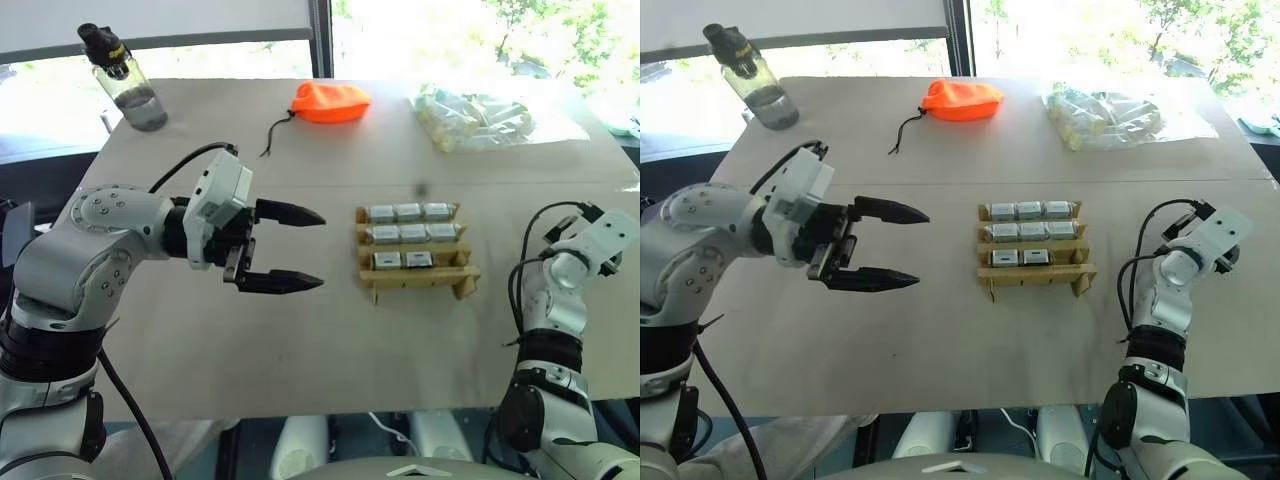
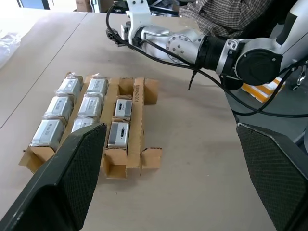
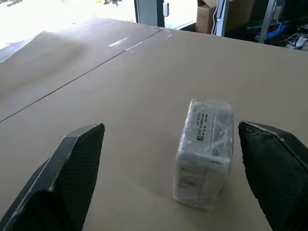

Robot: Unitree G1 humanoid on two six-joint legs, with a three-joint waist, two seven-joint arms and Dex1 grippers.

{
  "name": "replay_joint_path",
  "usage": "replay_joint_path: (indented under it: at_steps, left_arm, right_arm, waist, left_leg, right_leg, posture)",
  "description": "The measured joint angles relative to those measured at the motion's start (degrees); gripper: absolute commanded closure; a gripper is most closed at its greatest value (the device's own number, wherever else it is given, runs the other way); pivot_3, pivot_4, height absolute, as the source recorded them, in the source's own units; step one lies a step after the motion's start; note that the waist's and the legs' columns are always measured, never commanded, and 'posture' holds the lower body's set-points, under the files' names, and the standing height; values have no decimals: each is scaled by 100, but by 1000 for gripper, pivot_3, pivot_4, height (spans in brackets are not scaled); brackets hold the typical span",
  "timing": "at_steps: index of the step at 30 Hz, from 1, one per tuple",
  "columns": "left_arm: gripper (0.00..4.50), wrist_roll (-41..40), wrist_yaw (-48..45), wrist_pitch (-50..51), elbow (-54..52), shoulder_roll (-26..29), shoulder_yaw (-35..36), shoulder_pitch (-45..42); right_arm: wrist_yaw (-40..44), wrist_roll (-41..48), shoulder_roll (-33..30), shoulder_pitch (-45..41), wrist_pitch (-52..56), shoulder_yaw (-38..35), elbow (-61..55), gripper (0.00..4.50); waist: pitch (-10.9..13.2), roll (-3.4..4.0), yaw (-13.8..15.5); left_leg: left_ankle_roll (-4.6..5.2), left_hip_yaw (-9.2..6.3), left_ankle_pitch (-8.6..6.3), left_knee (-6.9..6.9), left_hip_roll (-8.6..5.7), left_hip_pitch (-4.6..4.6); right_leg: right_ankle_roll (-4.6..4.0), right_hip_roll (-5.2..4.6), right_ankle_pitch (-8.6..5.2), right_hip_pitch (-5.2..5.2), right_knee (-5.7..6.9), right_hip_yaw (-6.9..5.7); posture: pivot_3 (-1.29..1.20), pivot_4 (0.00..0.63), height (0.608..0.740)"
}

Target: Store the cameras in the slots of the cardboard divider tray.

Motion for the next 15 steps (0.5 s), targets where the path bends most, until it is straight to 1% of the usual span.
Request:
replay_joint_path:
  at_steps: [1, 2, 4, 6, 7, 9, 10, 15]
  left_arm:
    - [0, 0, 1, 0, 0, 0, 10, 0]
    - [0, 0, 2, 1, 0, 0, 27, 0]
    - [0, 0, 4, 1, 0, 0, 46, 0]
    - [0, 0, 9, 1, -6, 0, 48, 4]
    - [0, 0, 11, 1, -7, 0, 48, 8]
    - [0, 0, 18, 1, -7, -1, 48, 11]
    - [0, 0, 32, 1, -8, -1, 48, 11]
    - [0, 0, 100, 0, -10, -14, 48, 14]
  right_arm:
    - [-14, 0, -24, -5, -54, 5, 69, 85]
    - [-44, 0, -55, -9, -111, 6, 131, 321]
    - [-107, 0, -101, -32, -164, 1, 220, 951]
    - [-201, 4, -135, -57, -221, -5, 303, 1915]
    - [-243, 7, -140, -57, -254, -6, 321, 2486]
    - [-271, 11, -168, -61, -281, -4, 361, 3481]
    - [-289, 20, -189, -66, -282, -4, 384, 3718]
    - [-388, 91, -203, -76, -280, -20, 388, 3705]
  waist:
    - [0, 0, 1]
    - [0, 0, 2]
    - [0, 0, -1]
    - [0, 0, -3]
    - [0, 0, -4]
    - [0, 0, -5]
    - [0, 0, -4]
    - [0, 0, 2]
  left_leg:
    - [0, 1, 0, 0, 0, 0]
    - [0, 1, 0, 0, 0, 0]
    - [0, 3, 0, 0, 0, 1]
    - [0, 4, 0, 0, 0, 3]
    - [-1, 3, 1, 0, 0, 3]
    - [-2, 3, 1, 0, 1, 3]
    - [-2, 3, 1, 0, 1, 3]
    - [-2, 3, 1, 0, 0, 2]
  right_leg:
    - [0, 0, 0, 0, 0, 0]
    - [0, -1, 0, 0, 0, 1]
    - [0, -1, 0, 0, 0, 3]
    - [0, -1, 0, 0, 1, 4]
    - [0, -1, 0, 0, 2, 3]
    - [0, 0, 0, 0, 2, 3]
    - [0, 0, 0, 0, 2, 4]
    - [0, -1, 0, 0, 1, 4]
  posture:
    - [0, 150, 740]
    - [0, 150, 740]
    - [0, 150, 740]
    - [0, 150, 740]
    - [0, 150, 740]
    - [0, 150, 740]
    - [0, 150, 740]
    - [0, 150, 740]
